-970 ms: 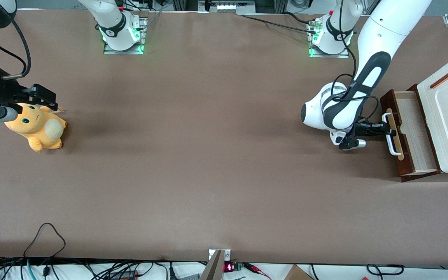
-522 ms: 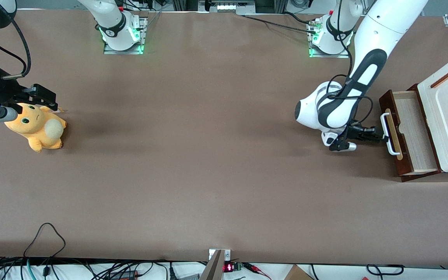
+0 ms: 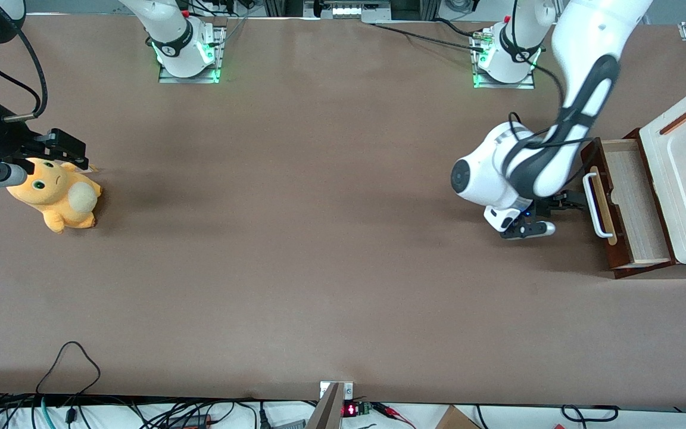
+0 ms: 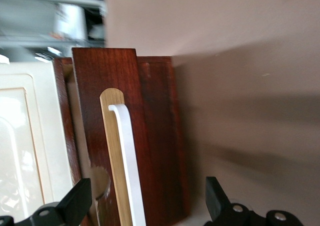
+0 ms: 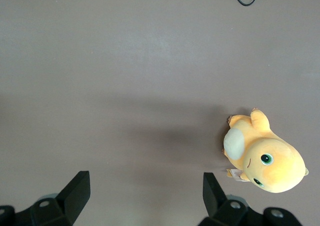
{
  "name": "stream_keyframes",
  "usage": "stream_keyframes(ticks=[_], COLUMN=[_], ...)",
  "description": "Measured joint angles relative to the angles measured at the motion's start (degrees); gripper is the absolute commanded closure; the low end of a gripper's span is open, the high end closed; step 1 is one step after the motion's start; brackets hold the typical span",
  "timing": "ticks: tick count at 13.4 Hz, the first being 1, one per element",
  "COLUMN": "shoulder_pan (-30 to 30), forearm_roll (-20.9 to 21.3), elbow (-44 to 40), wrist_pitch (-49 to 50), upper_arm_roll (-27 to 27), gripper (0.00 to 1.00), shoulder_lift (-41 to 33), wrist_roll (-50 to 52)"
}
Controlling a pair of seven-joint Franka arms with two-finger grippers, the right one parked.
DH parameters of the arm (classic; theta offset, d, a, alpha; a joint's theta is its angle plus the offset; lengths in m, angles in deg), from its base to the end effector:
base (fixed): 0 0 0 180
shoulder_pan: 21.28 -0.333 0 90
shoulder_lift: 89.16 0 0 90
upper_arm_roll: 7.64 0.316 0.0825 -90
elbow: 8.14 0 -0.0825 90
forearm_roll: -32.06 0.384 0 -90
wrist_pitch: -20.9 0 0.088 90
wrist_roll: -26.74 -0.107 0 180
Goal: Open lower drawer with left arm only
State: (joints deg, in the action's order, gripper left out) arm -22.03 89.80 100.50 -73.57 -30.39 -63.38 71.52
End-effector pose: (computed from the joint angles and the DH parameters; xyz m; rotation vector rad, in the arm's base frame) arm 0.5678 -0.1262 0.2708 -2.1891 0.0640 0.0706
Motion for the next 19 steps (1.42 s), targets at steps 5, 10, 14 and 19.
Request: stream_keyframes(ticks=[5,10,14,19], shoulder_pan=[-3.41,-5.06,-5.56,-5.97], forearm_roll=[-24.28,-47.33,-58.47,-58.94], elbow=[-8.01,-10.86,-11.11,-11.1], wrist_pitch=[-1.28,-1.55,-1.57,-1.57], upper_arm_roll=[0.37,7.54,15.26,15.7], gripper=[0.0,0.0,0.0,0.0], shoulder_lift=[-12.02,-21.12,-25.33,-26.64], wrist_roll=[-16.13,-29.64,-42.17,-45.31])
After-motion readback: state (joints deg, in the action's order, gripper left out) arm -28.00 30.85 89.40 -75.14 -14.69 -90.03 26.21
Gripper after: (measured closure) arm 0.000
